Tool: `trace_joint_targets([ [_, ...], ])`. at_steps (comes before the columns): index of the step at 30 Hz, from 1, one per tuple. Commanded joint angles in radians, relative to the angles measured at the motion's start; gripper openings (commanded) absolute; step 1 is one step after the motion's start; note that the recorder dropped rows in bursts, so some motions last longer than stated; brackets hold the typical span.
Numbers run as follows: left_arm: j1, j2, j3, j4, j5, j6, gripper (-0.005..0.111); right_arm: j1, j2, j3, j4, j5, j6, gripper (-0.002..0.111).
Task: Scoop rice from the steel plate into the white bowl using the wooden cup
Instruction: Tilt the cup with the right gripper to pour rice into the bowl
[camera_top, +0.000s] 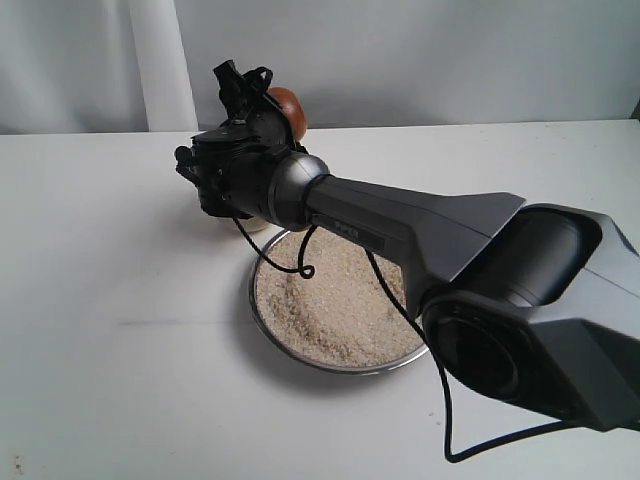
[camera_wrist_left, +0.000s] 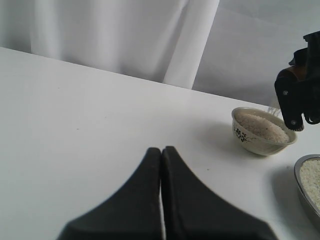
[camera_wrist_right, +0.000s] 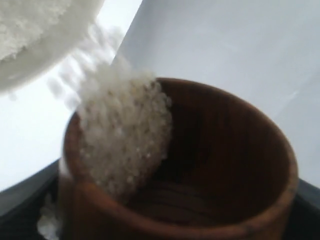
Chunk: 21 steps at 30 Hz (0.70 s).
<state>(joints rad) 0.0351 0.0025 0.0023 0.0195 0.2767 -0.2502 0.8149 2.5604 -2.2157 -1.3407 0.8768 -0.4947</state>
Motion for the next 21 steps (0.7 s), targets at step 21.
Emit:
trace_joint_targets([
  [21,-0.005,-0.003,-0.002,-0.002,-0.010,-0.004,0.000,-0.011,-0.005,-0.003,-0.115,0.002,-0.081,0.000],
])
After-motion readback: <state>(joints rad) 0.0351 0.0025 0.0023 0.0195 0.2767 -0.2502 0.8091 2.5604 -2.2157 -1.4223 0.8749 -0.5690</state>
